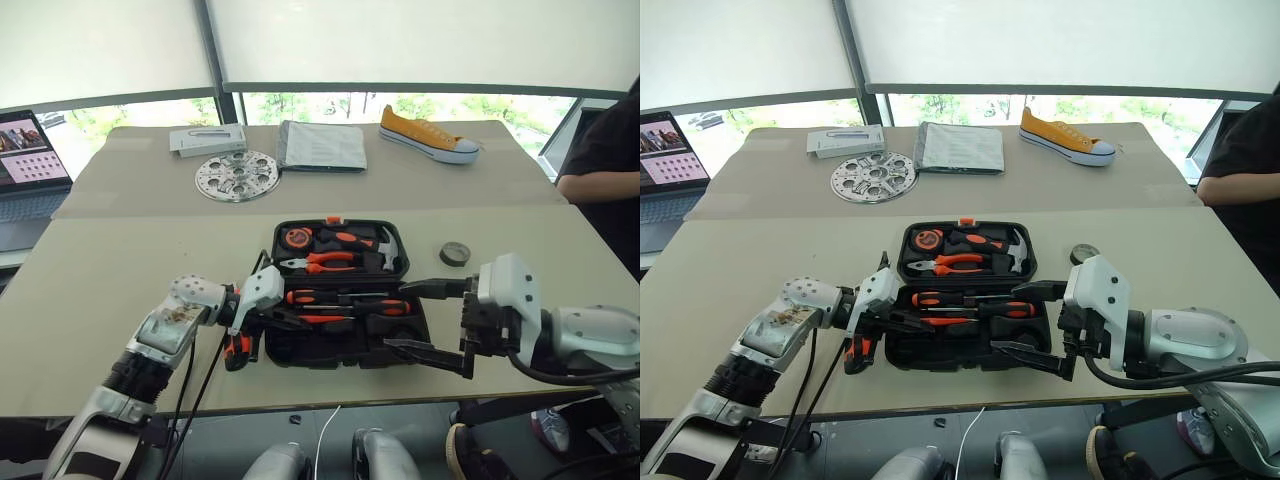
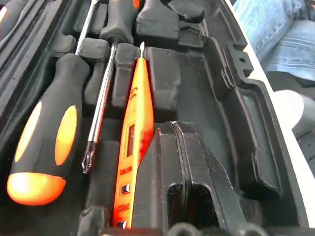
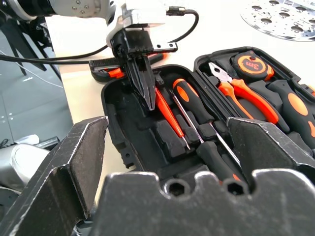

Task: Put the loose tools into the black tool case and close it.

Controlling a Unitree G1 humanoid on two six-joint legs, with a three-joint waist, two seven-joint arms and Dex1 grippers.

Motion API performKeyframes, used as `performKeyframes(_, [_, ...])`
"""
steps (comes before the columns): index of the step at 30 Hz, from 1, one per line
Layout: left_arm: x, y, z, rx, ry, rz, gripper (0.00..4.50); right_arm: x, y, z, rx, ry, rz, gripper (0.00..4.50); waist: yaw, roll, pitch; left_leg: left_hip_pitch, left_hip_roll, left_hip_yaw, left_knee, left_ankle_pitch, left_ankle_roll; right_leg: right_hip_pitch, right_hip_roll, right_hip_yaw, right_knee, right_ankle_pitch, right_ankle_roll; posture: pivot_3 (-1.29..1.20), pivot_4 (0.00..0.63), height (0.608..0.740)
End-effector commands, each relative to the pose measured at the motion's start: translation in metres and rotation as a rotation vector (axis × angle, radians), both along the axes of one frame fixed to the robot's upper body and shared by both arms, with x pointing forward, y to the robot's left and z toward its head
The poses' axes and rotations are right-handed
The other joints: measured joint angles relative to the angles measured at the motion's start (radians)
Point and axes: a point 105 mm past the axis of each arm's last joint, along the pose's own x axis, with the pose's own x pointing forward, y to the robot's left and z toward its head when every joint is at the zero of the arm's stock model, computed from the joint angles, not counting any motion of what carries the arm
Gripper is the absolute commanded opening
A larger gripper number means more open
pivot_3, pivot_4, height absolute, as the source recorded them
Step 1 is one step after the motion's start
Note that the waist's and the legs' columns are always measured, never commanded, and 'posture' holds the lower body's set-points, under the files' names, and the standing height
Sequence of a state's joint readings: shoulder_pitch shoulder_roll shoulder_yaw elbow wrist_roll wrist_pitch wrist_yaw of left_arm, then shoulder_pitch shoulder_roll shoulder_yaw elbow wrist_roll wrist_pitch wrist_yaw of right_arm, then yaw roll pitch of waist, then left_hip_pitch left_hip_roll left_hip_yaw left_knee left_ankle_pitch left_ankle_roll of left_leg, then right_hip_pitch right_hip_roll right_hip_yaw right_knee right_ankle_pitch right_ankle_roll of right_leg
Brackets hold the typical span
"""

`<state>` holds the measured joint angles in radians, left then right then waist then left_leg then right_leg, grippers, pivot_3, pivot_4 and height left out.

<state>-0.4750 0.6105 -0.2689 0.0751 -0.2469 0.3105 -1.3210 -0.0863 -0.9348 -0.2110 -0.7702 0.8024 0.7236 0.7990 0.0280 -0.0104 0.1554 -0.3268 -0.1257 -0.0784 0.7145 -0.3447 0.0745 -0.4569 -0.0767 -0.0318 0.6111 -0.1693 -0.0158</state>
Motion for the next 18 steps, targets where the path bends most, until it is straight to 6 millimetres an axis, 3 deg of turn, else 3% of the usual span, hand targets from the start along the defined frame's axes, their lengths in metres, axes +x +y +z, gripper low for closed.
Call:
performKeyframes(1, [0.005, -0.001, 0.019, -0.074, 0.038, 0.052, 0.03, -0.001, 0.001, 0.006, 0.002, -0.023, 0.004, 4.50, 0.000, 0.000, 0.000, 0.000, 0.000, 0.000, 0.000, 0.000, 0.000, 0.000, 0.000, 0.000, 0.000, 0.000, 0.000, 0.00, 0.150, 0.740])
performKeyframes(5, [0.008, -0.005, 0.044, -0.163, 0.084, 0.060, 0.03, -0.001, 0.001, 0.005, 0.010, -0.018, 0.002, 4.50, 0.001, 0.000, 0.000, -0.001, 0.000, 0.000, 0.000, 0.000, 0.000, -0.001, 0.000, 0.000, 0.000, 0.000, 0.000, 0.00, 0.150, 0.740])
performKeyframes(7, [0.013, -0.007, 0.044, -0.161, 0.090, 0.089, 0.03, -0.001, 0.002, 0.005, 0.011, -0.016, 0.003, 4.50, 0.001, 0.000, 0.000, -0.001, 0.000, 0.000, 0.000, 0.000, 0.000, -0.001, 0.000, 0.000, 0.000, 0.000, 0.000, 0.00, 0.150, 0.740])
performKeyframes(13, [0.019, -0.008, 0.029, -0.101, 0.069, 0.111, 0.03, -0.001, 0.004, 0.004, 0.016, -0.015, 0.005, 4.50, -0.001, 0.000, 0.000, -0.001, 0.000, 0.000, 0.000, 0.000, 0.000, -0.001, 0.001, 0.000, 0.000, 0.000, 0.000, 0.00, 0.150, 0.740])
performKeyframes(18, [0.010, -0.007, -0.007, 0.001, 0.074, 0.084, 0.03, -0.002, 0.003, 0.004, 0.013, -0.017, 0.004, 4.50, -0.002, 0.000, 0.000, -0.001, 0.000, 0.000, 0.000, 0.000, 0.000, -0.001, 0.000, 0.000, 0.000, 0.000, 0.000, 0.00, 0.150, 0.740])
